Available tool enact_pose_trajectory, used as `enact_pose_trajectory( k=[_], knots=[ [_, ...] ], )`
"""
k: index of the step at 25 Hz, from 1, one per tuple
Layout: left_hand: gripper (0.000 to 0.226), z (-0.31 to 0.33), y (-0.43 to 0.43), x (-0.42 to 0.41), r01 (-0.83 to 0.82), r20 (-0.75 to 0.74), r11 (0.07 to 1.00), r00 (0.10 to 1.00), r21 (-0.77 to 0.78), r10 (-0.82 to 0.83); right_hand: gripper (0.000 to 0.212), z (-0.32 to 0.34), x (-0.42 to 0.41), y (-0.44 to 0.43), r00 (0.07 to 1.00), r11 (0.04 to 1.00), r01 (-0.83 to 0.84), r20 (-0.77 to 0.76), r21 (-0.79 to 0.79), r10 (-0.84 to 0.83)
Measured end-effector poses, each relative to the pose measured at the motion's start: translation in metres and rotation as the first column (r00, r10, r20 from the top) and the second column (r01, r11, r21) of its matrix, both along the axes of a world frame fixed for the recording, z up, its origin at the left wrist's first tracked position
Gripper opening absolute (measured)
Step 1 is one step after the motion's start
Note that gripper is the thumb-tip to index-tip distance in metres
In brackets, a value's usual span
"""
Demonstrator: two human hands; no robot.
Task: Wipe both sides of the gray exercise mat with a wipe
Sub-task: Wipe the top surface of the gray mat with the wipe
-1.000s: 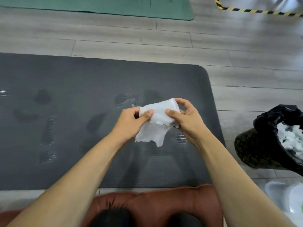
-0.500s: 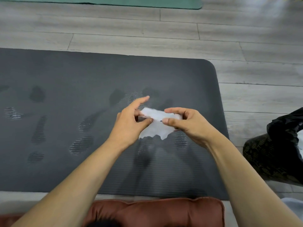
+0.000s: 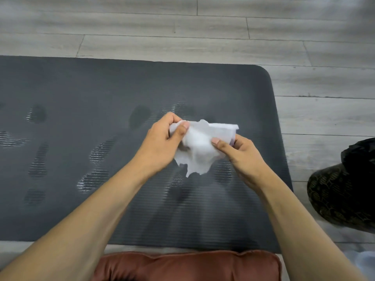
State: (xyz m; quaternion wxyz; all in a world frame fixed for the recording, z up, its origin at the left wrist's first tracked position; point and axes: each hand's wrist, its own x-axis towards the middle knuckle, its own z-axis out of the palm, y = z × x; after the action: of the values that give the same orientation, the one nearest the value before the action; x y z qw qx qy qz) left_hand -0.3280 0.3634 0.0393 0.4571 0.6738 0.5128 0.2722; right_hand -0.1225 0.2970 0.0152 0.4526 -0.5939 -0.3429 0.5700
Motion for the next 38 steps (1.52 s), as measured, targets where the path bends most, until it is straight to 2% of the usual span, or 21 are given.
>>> enact_pose_trajectory(
  k=[2,3,5,6,8,10,11,13,16,20,23,25,27,29,31,32,34,36,38],
  knots=[
    [0.024,-0.005,0.004,0.009,-0.119,0.05,0.993,0.992,-0.013,0.12,0.039,-0.007,-0.002,-0.001,0.996,0.997,-0.067,-0.063,-0.036,0.065],
    [0.024,-0.009,0.005,0.013,-0.18,0.083,0.982,0.979,-0.055,0.185,0.038,-0.012,-0.006,-0.003,0.991,0.992,-0.115,-0.077,-0.049,0.111],
    [0.024,-0.018,0.006,0.019,-0.263,0.161,0.936,0.939,-0.233,0.304,0.031,-0.021,-0.015,-0.006,0.989,0.991,-0.112,-0.104,-0.068,0.105],
    [0.023,-0.022,0.006,0.02,-0.256,0.217,0.886,0.908,-0.387,0.358,0.029,-0.026,-0.018,-0.008,0.987,0.995,-0.059,-0.155,-0.076,0.047],
    [0.033,-0.032,0.002,0.018,-0.04,0.377,0.715,0.828,-0.698,0.414,0.03,-0.034,-0.021,-0.009,0.939,0.993,0.056,-0.333,-0.107,-0.089],
    [0.042,-0.047,-0.011,0.015,0.188,0.482,0.592,0.785,-0.783,0.389,0.031,-0.042,-0.021,-0.008,0.902,0.985,0.098,-0.405,-0.141,-0.148],
    [0.037,-0.056,-0.017,0.014,0.221,0.491,0.569,0.785,-0.792,0.379,0.031,-0.047,-0.021,-0.009,0.899,0.983,0.098,-0.409,-0.158,-0.155],
    [0.024,-0.077,-0.024,0.014,0.12,0.417,0.59,0.817,-0.798,0.398,0.028,-0.06,-0.021,-0.01,0.906,0.973,0.093,-0.387,-0.212,-0.171],
    [0.022,-0.103,-0.026,0.012,-0.065,0.326,0.678,0.84,-0.732,0.433,0.028,-0.078,-0.018,-0.013,0.897,0.96,0.116,-0.389,-0.254,-0.211],
    [0.02,-0.112,-0.024,0.014,-0.051,0.416,0.708,0.779,-0.704,0.469,0.023,-0.094,-0.016,-0.012,0.874,0.96,0.169,-0.417,-0.222,-0.25],
    [0.023,-0.114,-0.015,0.018,-0.083,0.364,0.813,0.865,-0.577,0.346,0.036,-0.093,-0.005,0.001,0.872,0.962,0.157,-0.426,-0.223,-0.241],
    [0.028,-0.12,-0.005,0.025,-0.119,0.231,0.895,0.944,-0.43,0.236,0.039,-0.094,0.003,0.014,0.918,0.953,0.143,-0.325,-0.267,-0.229],
    [0.042,-0.132,0.007,0.035,-0.099,0.132,0.937,0.98,-0.334,0.15,0.008,-0.106,0.009,0.028,0.97,0.947,0.21,-0.072,-0.241,-0.233],
    [0.04,-0.14,0.019,0.048,-0.061,0.114,0.929,0.987,-0.365,0.11,0.033,-0.118,0.021,0.043,0.943,0.953,0.263,0.251,-0.151,-0.22],
    [0.037,-0.143,0.03,0.066,-0.049,0.148,0.874,0.979,-0.484,0.137,0.026,-0.117,0.028,0.058,0.793,0.953,0.303,0.554,0.0,-0.252],
    [0.036,-0.143,0.034,0.077,-0.058,0.179,0.833,0.966,-0.551,0.186,0.019,-0.117,0.03,0.065,0.719,0.955,0.284,0.641,0.08,-0.268],
    [0.032,-0.143,0.046,0.103,-0.081,0.256,0.739,0.908,-0.669,0.331,0.02,-0.124,0.034,0.08,0.618,0.96,0.164,0.735,0.228,-0.28],
    [0.027,-0.143,0.061,0.124,-0.077,0.331,0.653,0.813,-0.753,0.479,0.025,-0.142,0.039,0.091,0.545,0.939,-0.023,0.792,0.344,-0.277],
    [0.028,-0.148,0.078,0.14,-0.021,0.391,0.607,0.747,-0.795,0.538,0.03,-0.161,0.05,0.097,0.43,0.901,-0.167,0.852,0.4,-0.298]
  ],
)
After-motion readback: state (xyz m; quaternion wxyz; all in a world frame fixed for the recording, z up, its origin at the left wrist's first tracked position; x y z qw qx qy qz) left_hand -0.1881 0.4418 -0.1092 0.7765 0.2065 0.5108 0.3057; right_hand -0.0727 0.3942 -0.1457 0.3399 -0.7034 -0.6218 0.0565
